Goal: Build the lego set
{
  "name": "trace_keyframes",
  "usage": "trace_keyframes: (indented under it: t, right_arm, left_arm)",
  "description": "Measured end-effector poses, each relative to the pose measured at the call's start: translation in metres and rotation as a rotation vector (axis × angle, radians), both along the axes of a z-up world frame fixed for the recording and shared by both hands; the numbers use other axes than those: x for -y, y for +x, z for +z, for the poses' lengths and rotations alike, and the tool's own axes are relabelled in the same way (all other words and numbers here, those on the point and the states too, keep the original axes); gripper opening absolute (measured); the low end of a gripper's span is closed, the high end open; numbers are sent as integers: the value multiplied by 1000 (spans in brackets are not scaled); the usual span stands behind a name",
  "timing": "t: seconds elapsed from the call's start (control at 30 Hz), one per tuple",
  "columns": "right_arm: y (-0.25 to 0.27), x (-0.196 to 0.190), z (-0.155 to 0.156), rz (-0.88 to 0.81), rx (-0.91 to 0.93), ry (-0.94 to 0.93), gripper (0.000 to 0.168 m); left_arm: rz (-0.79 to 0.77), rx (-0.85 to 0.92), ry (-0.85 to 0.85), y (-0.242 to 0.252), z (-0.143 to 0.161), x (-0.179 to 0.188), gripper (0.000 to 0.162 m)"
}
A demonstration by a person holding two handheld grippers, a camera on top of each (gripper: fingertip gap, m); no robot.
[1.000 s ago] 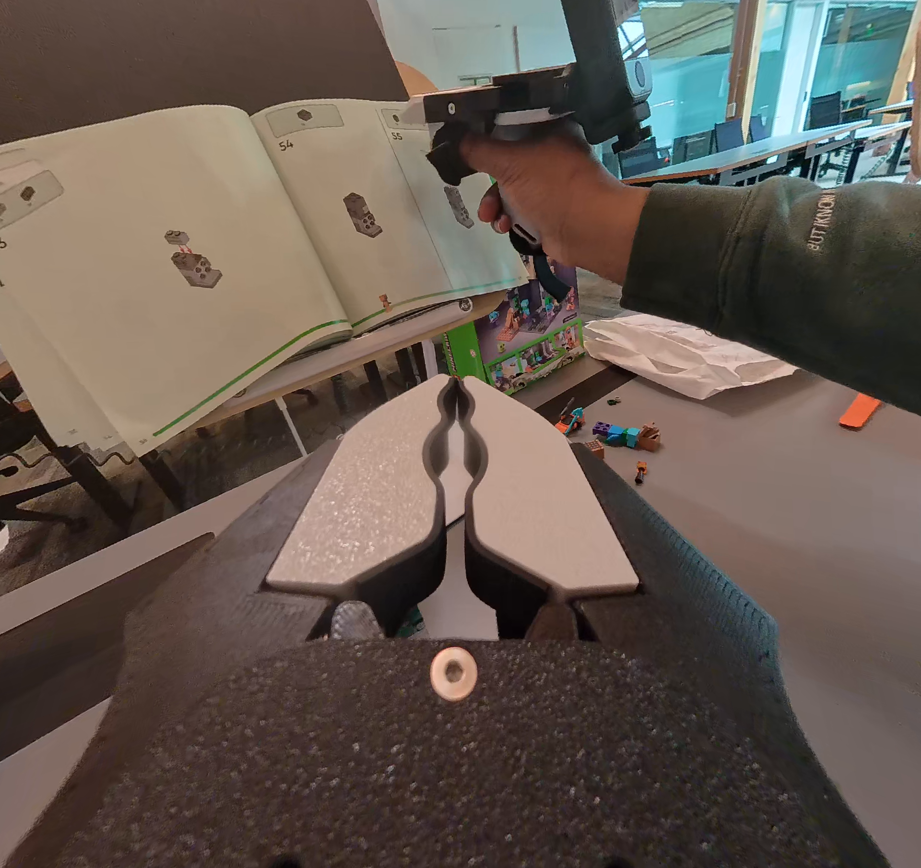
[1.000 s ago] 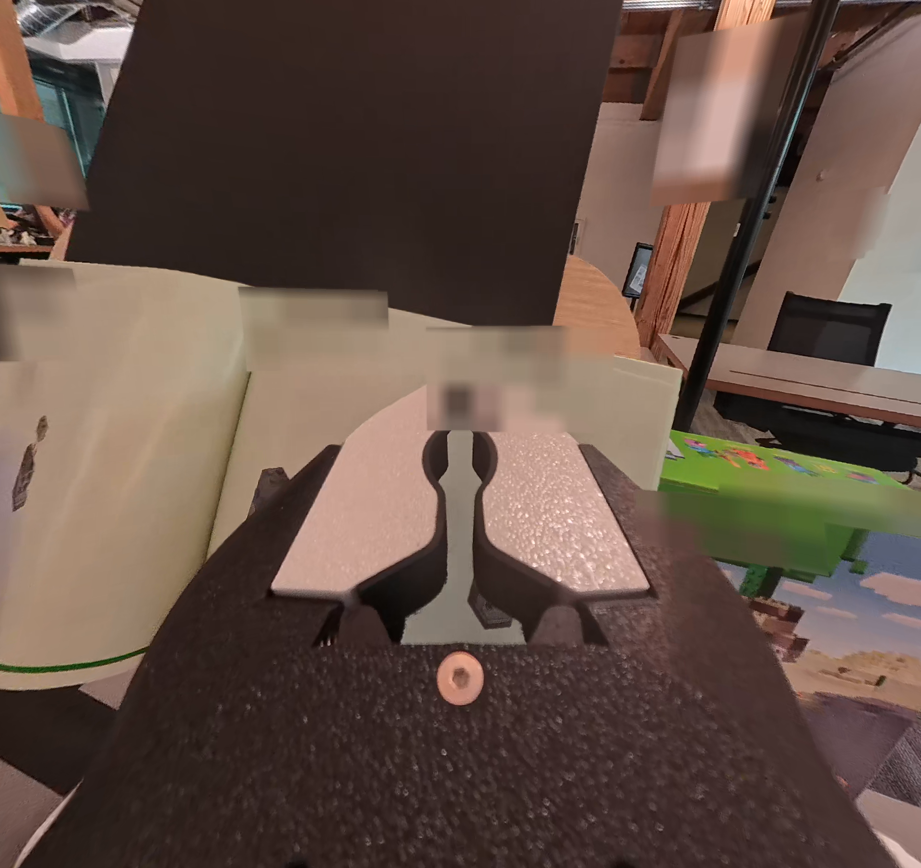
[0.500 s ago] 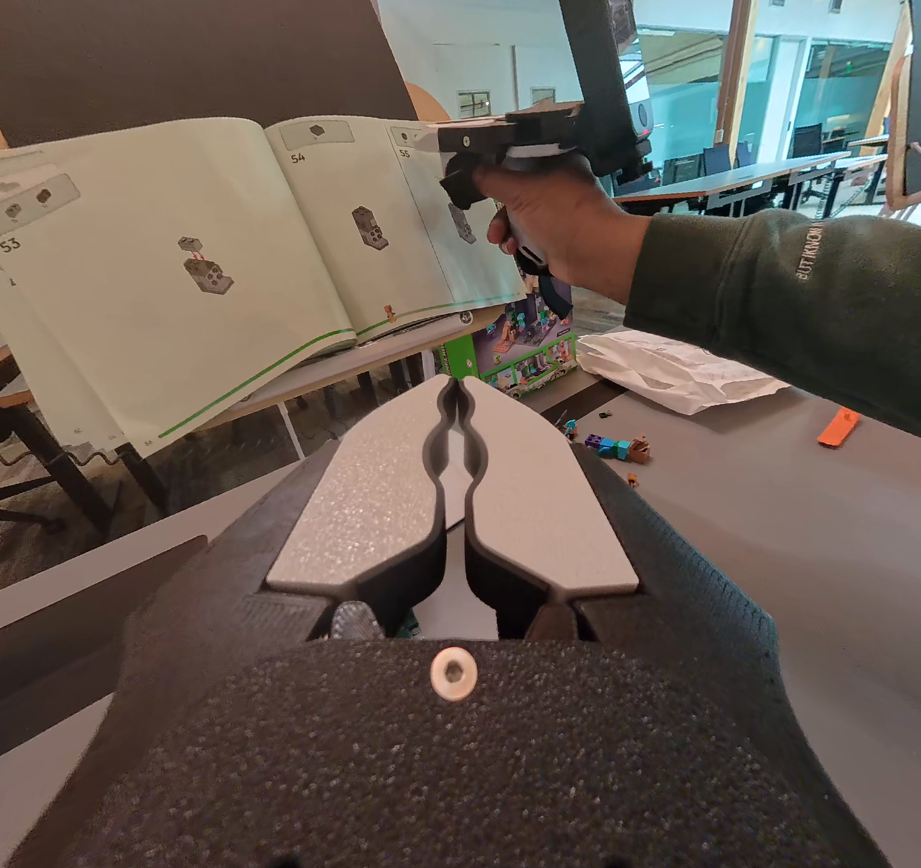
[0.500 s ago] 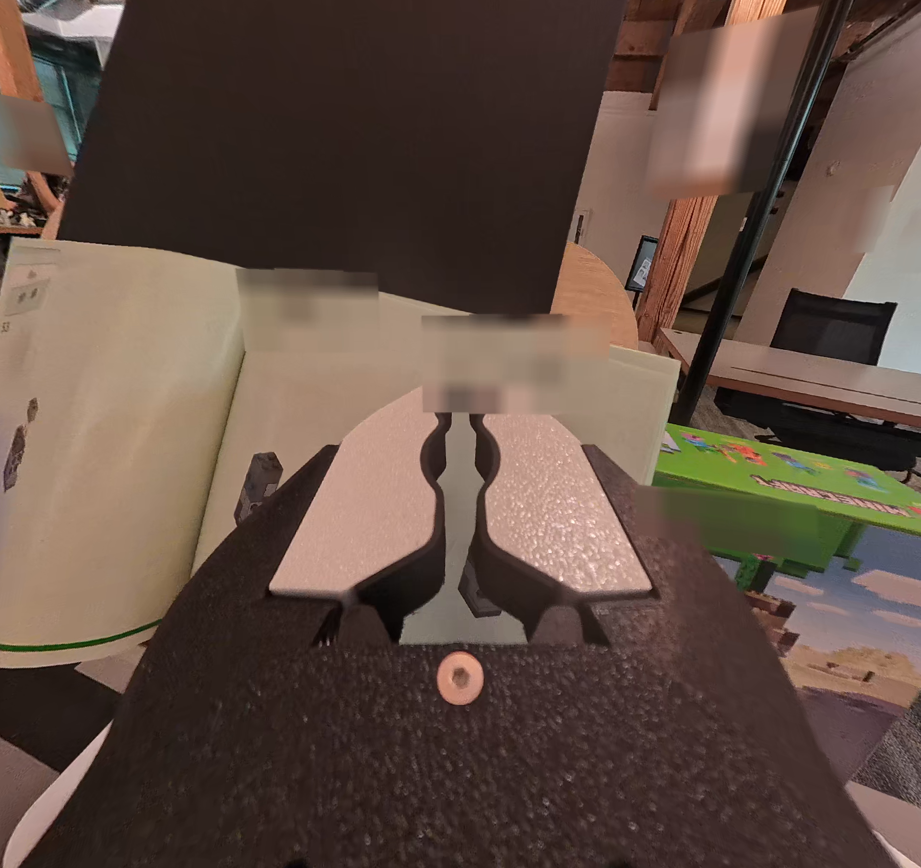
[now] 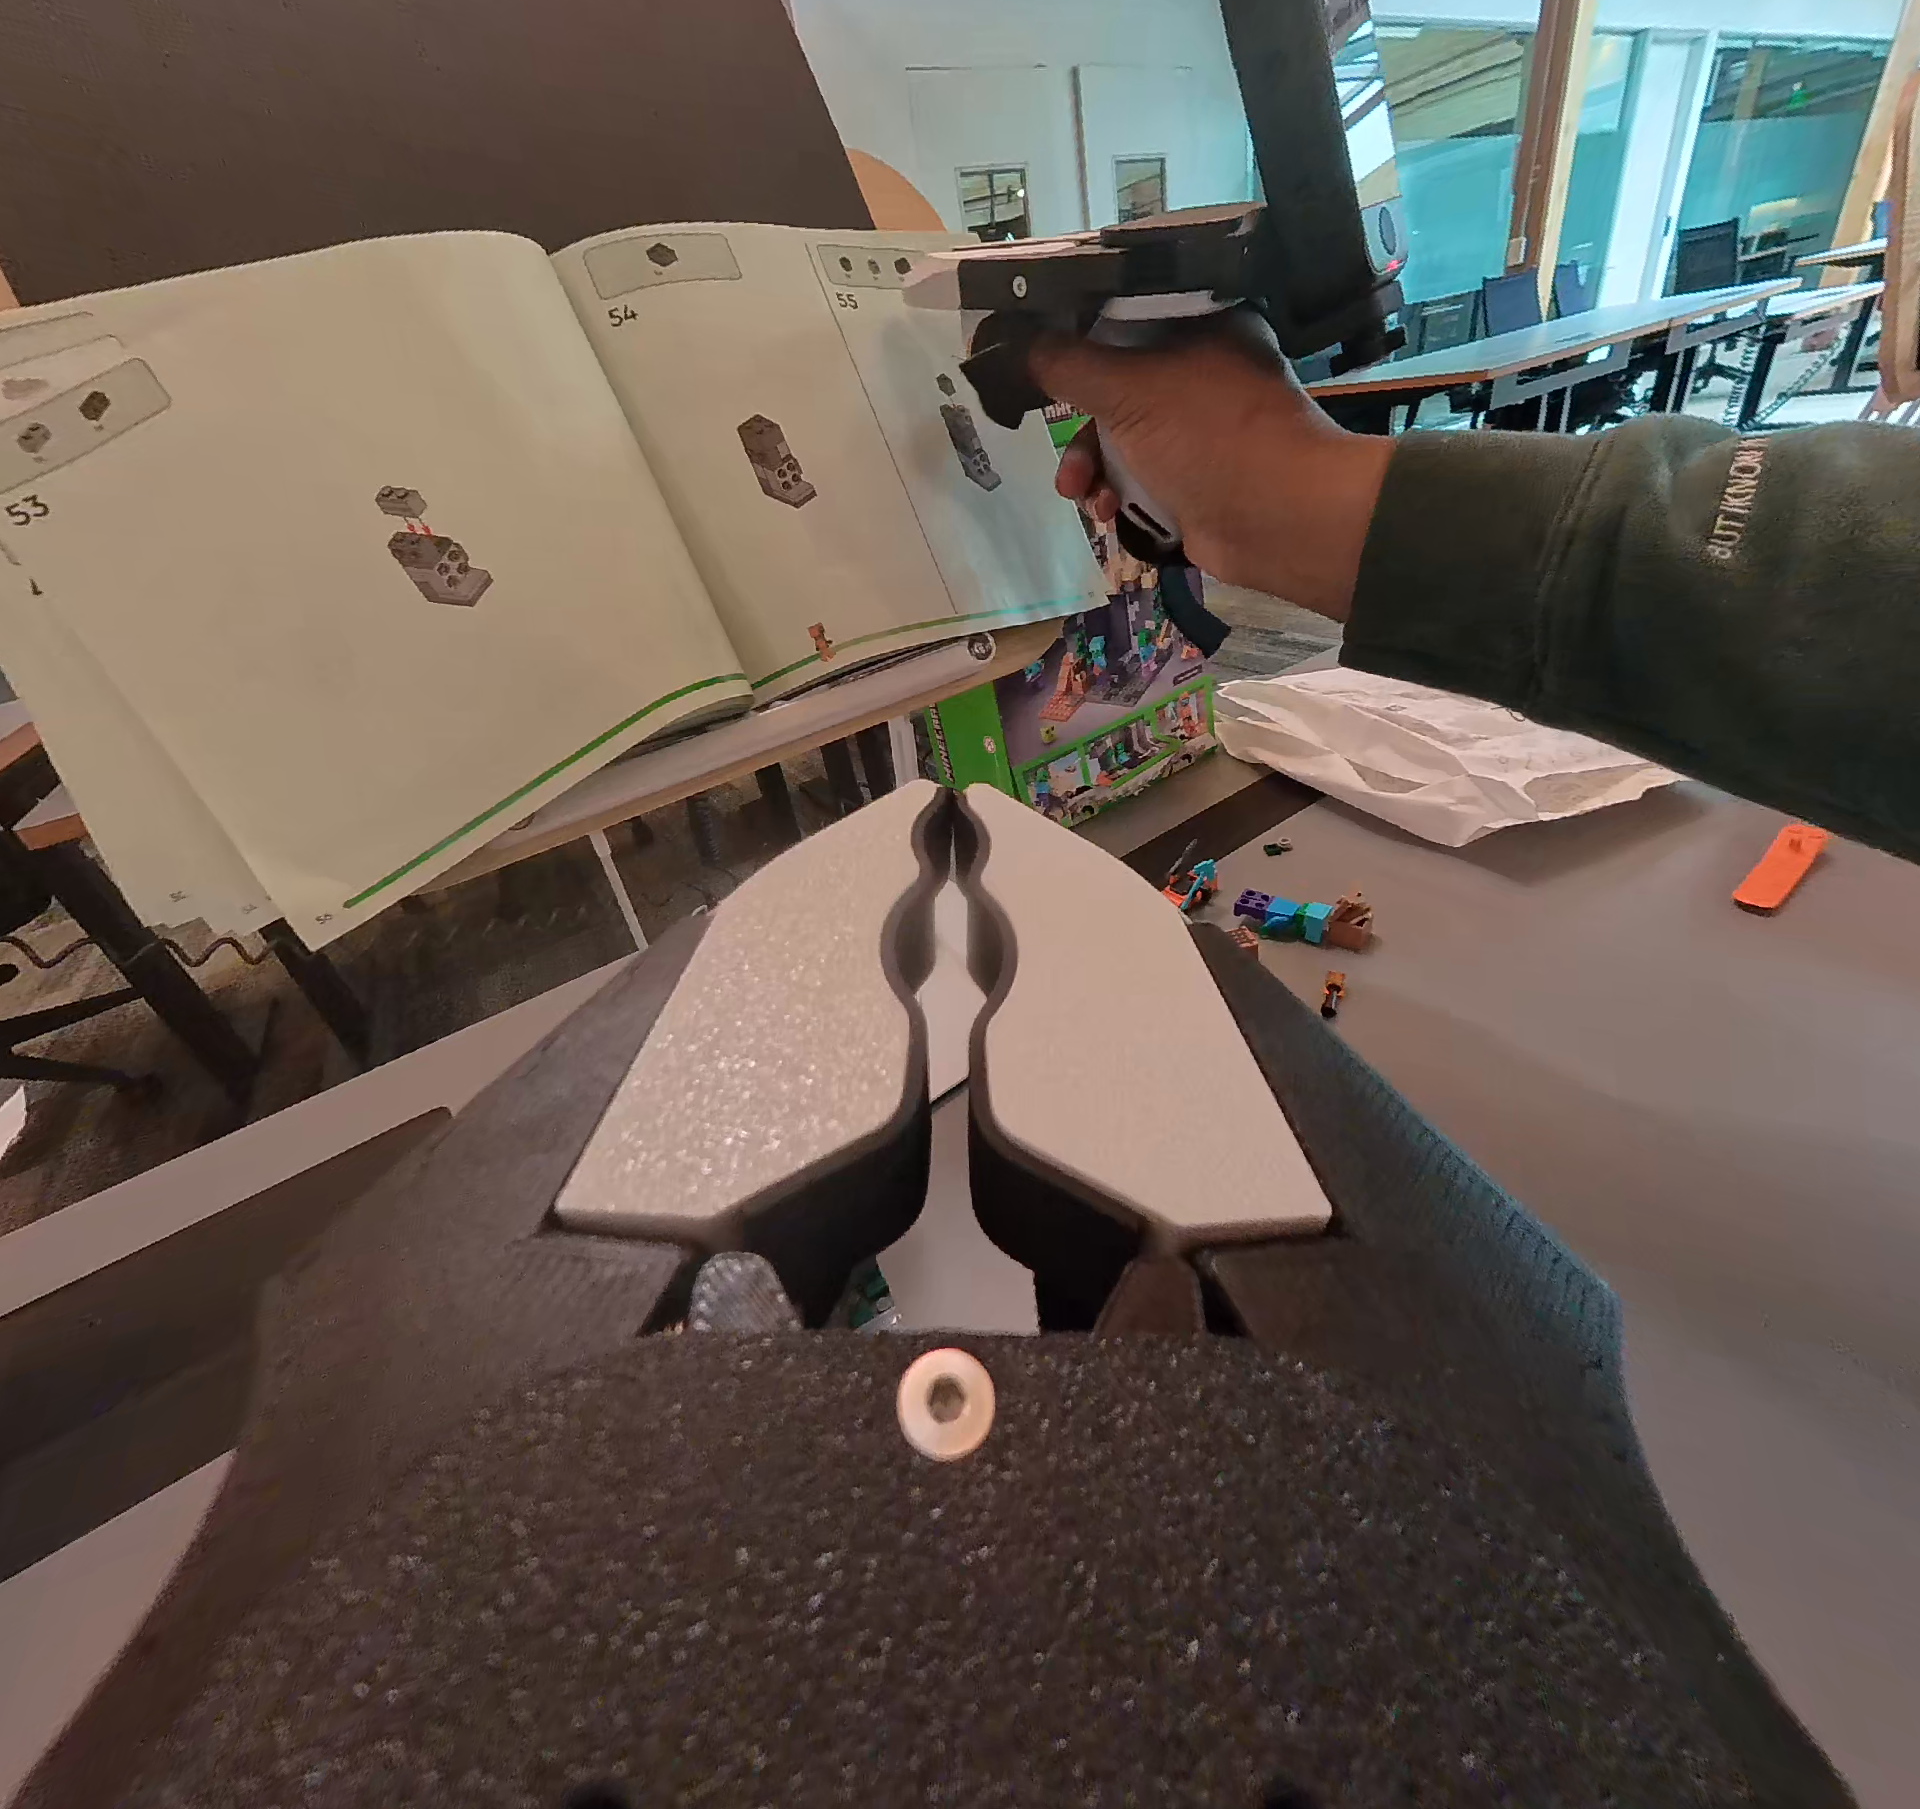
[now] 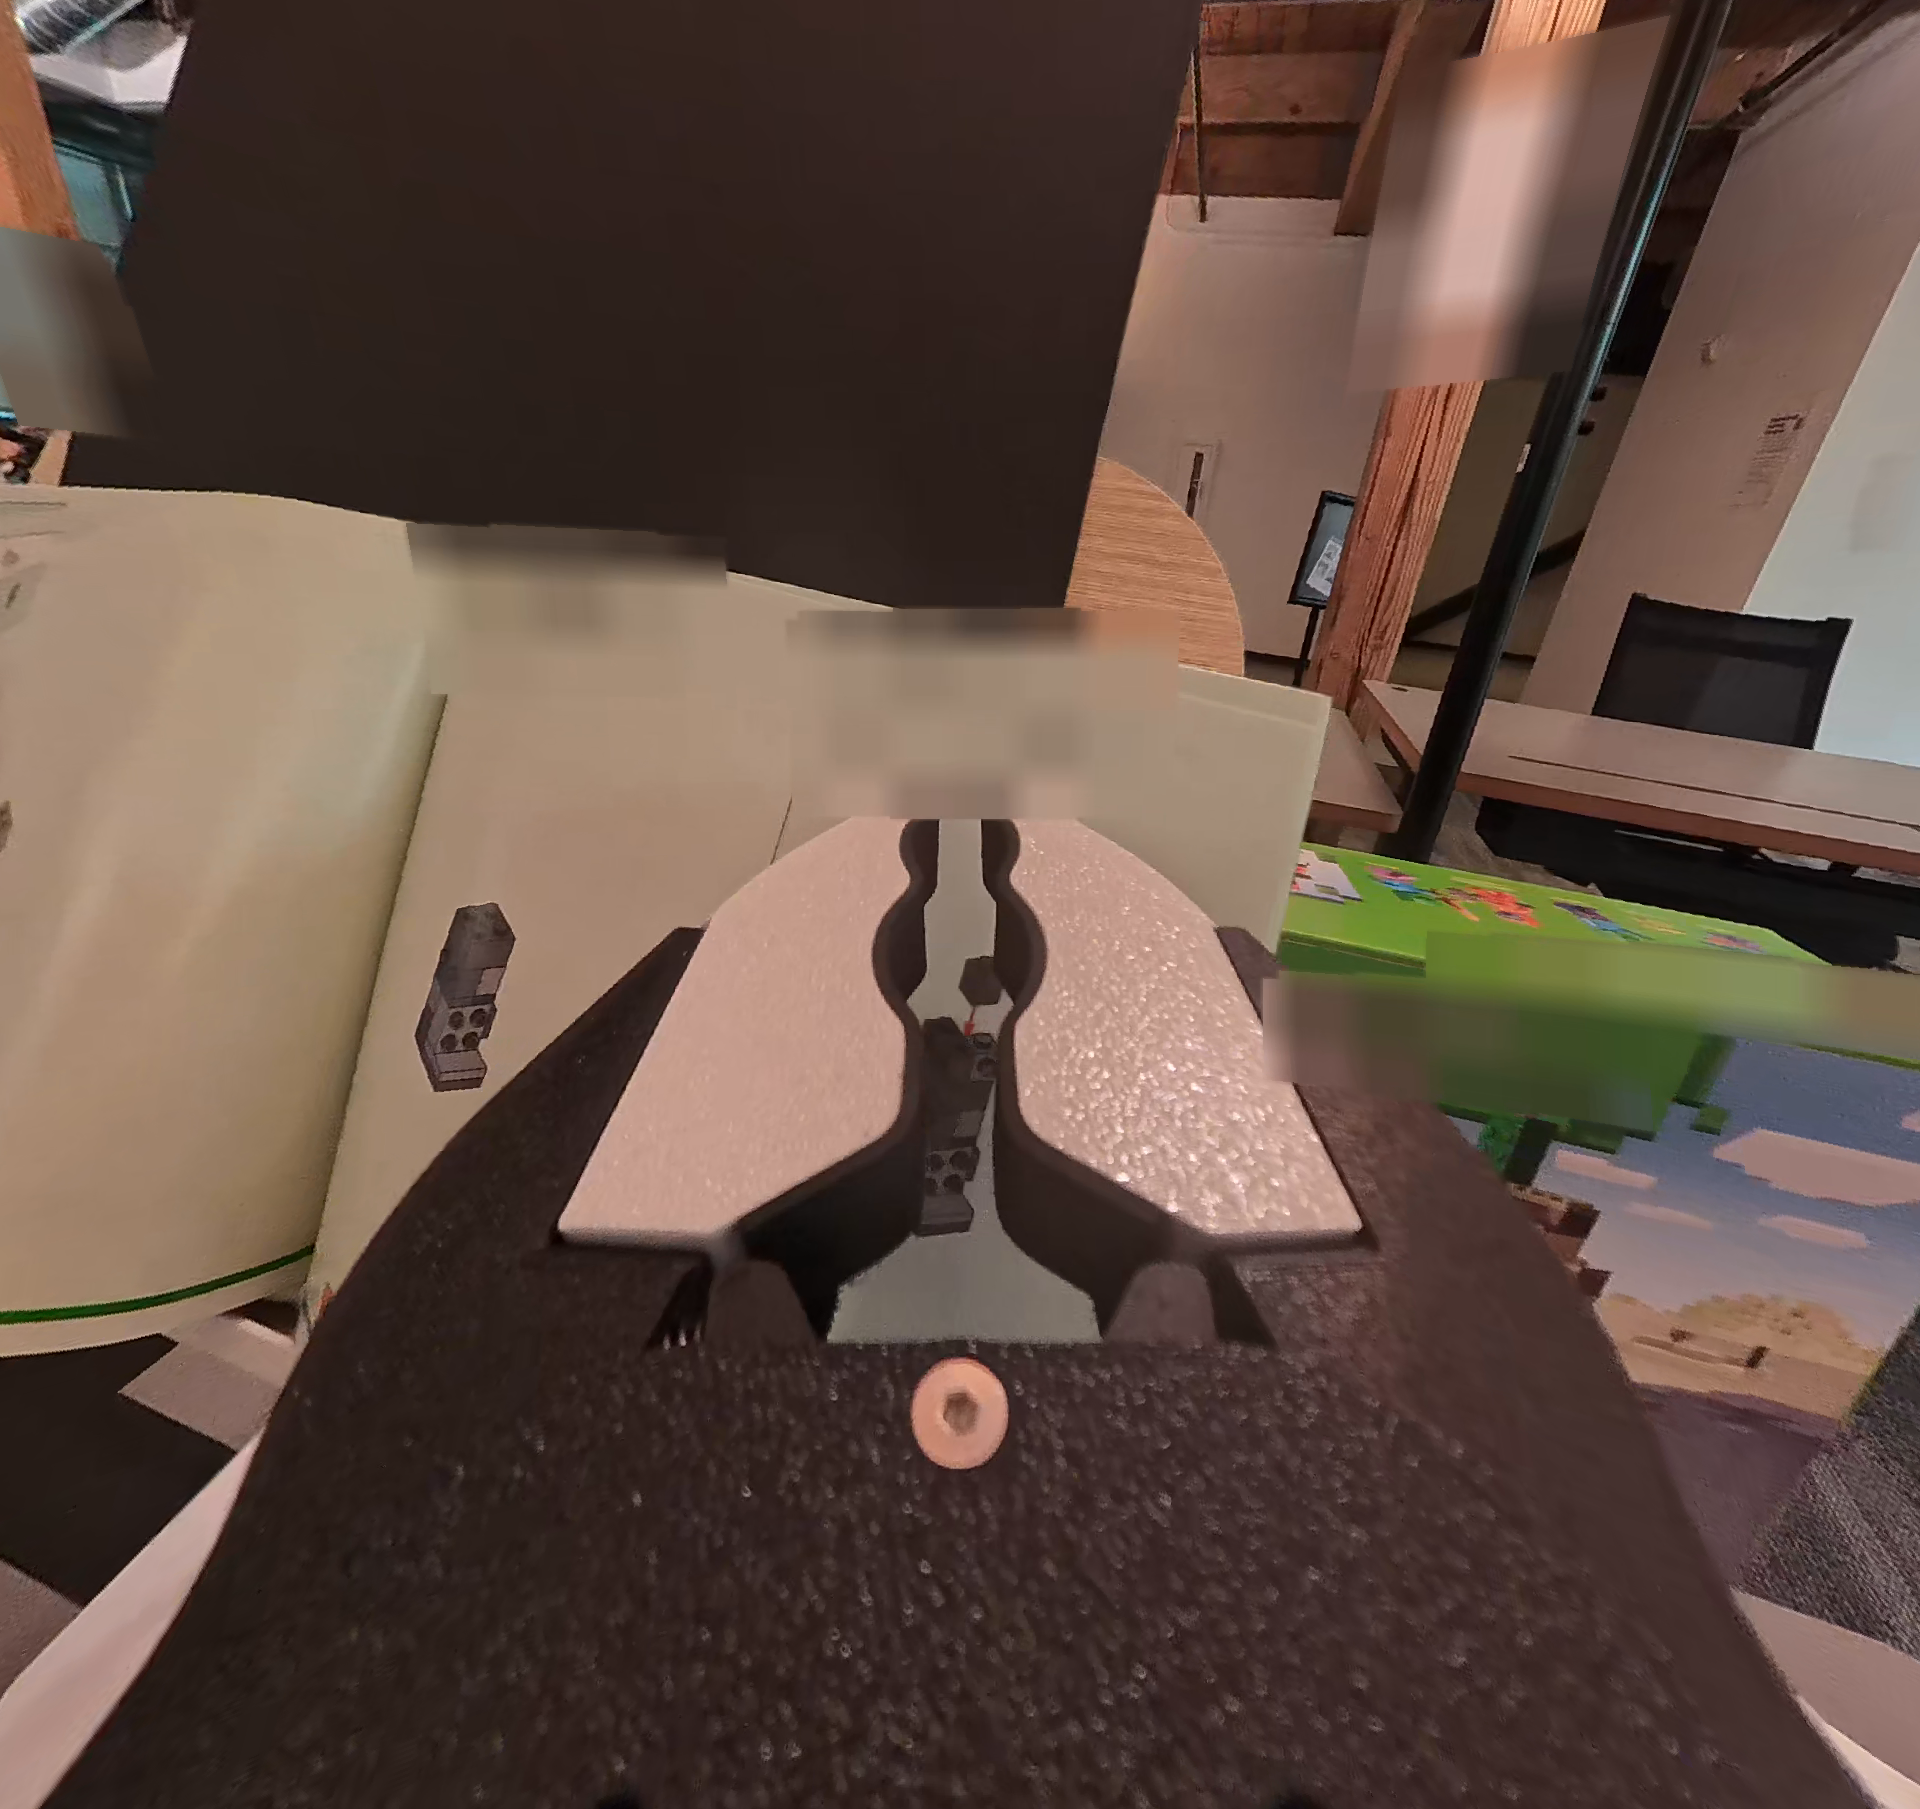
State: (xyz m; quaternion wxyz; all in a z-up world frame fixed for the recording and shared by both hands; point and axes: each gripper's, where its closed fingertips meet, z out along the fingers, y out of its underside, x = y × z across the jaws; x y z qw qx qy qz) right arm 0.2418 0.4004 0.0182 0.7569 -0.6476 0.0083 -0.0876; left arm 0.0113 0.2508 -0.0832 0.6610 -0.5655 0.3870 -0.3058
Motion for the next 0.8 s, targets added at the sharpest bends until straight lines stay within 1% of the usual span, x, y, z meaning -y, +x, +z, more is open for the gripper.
trace_keyframes:
  t: [0.37,0.8]
  right_arm:
    - [6,1,-1,-5,-10,1,6]
    - [-1,-2,-3,-4,79,-25,6]
  left_arm:
    - [-5,2,7,-1,3,2,0]
    - [7,28,19,-7,8,-1,0]
